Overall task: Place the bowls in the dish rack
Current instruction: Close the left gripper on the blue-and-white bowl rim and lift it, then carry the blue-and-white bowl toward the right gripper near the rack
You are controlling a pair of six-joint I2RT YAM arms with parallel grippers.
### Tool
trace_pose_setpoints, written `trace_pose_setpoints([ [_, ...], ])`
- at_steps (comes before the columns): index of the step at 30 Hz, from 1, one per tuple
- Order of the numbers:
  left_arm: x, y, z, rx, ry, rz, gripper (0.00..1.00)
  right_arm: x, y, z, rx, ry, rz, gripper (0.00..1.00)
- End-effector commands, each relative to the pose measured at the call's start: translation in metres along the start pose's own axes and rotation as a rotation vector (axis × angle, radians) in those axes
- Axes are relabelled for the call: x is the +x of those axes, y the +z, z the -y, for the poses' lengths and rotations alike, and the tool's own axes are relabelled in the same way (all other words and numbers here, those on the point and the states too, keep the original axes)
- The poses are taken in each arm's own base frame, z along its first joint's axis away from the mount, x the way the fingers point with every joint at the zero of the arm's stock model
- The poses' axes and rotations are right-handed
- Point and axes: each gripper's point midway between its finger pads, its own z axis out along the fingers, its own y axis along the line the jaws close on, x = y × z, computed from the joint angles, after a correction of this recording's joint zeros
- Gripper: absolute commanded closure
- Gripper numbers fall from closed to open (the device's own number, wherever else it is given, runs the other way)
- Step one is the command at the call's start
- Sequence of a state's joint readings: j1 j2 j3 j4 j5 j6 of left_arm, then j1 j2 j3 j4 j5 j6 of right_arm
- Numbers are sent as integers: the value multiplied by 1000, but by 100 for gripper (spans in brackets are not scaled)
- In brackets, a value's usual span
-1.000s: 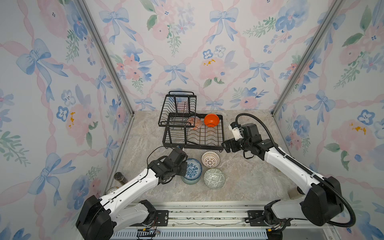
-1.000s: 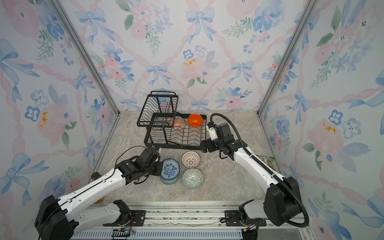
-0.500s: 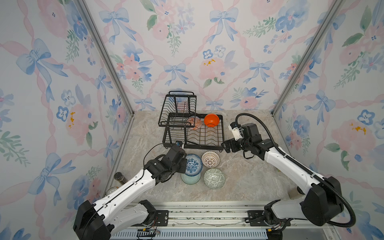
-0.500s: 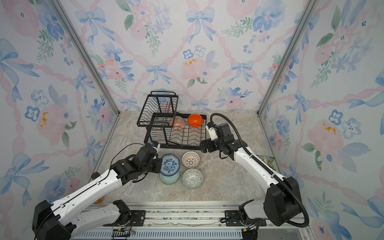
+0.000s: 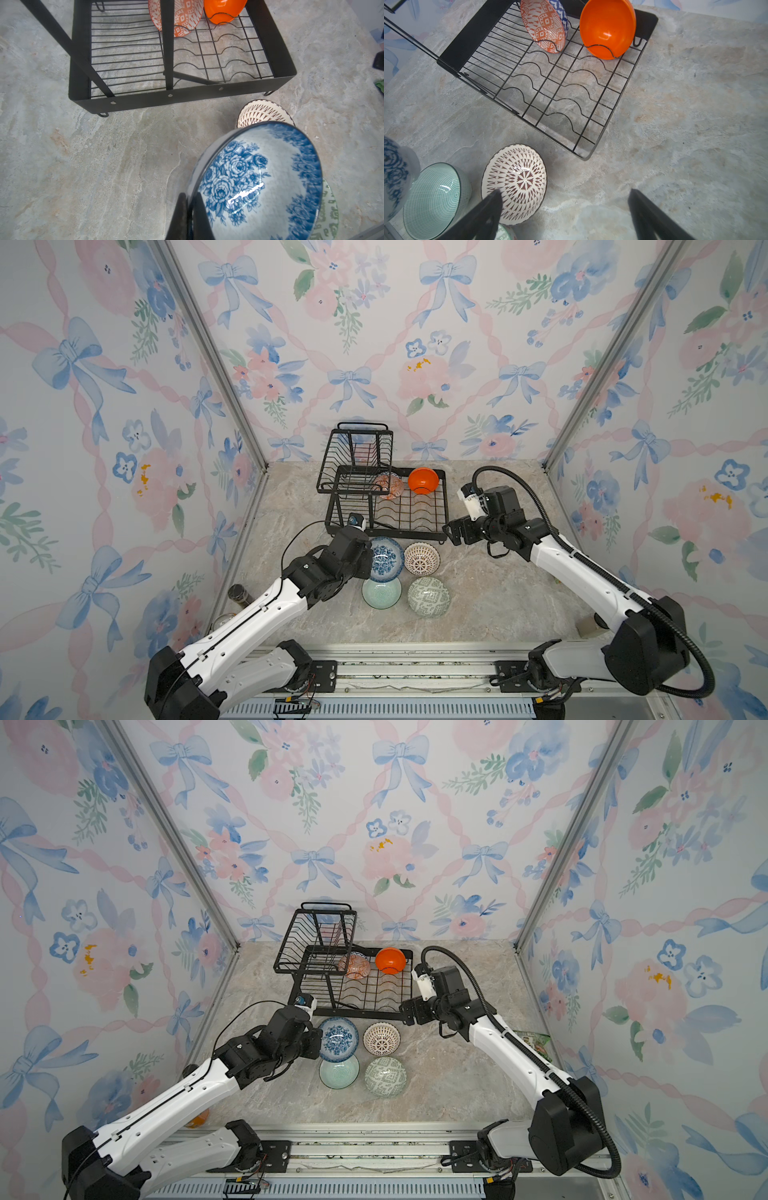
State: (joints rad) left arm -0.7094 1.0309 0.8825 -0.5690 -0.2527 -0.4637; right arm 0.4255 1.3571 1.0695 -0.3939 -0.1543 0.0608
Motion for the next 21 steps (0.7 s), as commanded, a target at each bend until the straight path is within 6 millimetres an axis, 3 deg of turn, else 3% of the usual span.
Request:
trace_pose_setpoints([
  [1,-38,-16,11,41,-6,130,100,-15,-13,-7,-23,5,32,3],
  [10,-62,-14,25,65,31,178,100,-29,-29,-14,-44,12,80,3],
  [21,-86,-1,44,100,87,220,100,-46,-57,-40,-91,-5,136,3],
])
